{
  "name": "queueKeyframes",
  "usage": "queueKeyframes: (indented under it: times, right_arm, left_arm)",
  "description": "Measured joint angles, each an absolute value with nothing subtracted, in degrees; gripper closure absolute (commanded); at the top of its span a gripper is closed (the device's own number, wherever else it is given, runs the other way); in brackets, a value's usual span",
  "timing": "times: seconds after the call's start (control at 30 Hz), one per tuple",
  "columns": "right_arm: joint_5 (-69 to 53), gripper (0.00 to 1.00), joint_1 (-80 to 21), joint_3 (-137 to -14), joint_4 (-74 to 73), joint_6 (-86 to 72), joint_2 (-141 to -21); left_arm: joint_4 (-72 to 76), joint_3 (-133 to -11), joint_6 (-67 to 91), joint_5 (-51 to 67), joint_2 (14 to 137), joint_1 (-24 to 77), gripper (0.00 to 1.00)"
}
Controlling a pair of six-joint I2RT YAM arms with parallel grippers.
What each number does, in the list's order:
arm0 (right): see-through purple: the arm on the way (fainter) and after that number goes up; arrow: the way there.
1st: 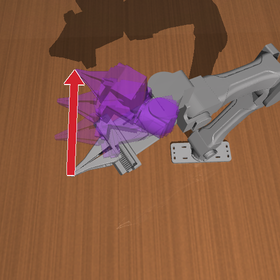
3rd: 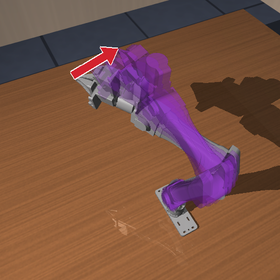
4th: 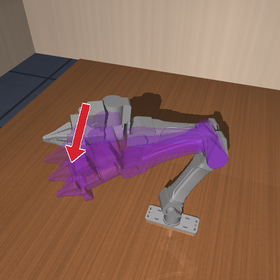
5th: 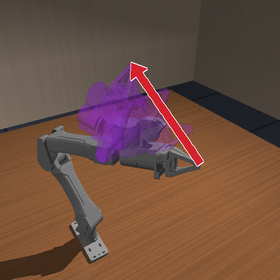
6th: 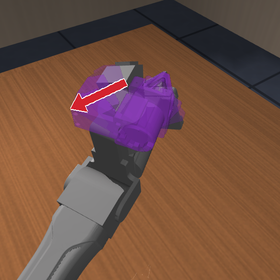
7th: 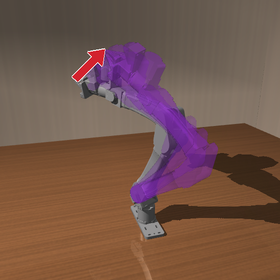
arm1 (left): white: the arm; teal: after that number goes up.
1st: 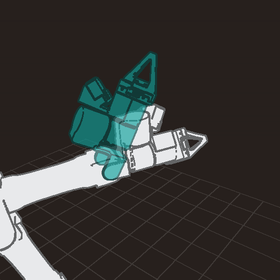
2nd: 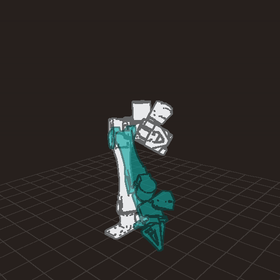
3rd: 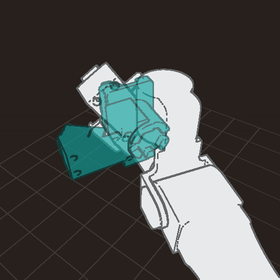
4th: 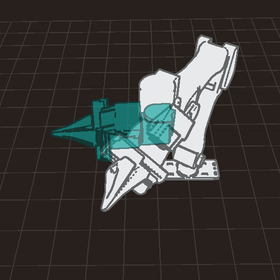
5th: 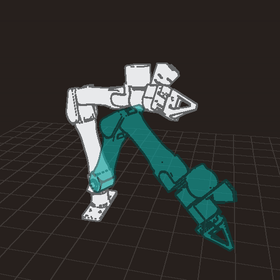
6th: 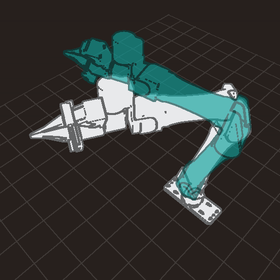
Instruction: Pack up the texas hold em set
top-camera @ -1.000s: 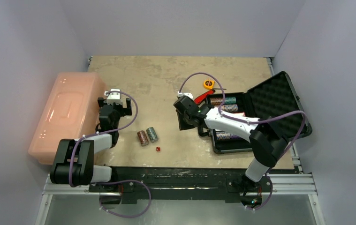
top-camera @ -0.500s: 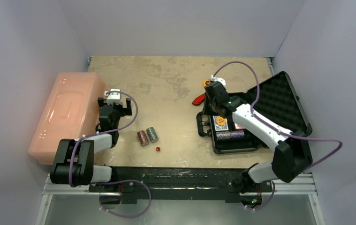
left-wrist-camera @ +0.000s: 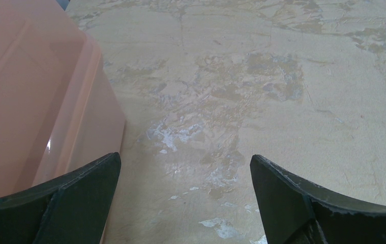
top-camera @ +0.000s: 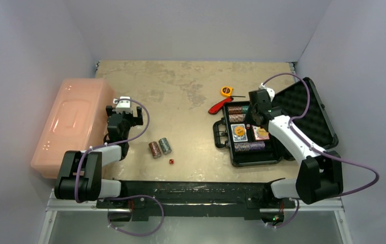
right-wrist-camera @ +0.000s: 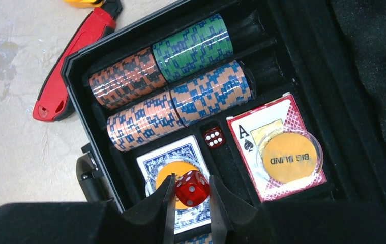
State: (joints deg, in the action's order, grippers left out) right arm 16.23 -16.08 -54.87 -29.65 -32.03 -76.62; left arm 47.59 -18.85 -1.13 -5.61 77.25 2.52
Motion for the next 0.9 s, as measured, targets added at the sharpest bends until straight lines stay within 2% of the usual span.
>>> queueKeyframes:
  times: [0.9]
  right_arm:
    - [18.3,0.91,-13.4,-52.0,-24.8,-36.1,-87.5]
  left_arm:
    - [47.6,-18.9,-1.1,-5.6,77.3,2.5,0.00]
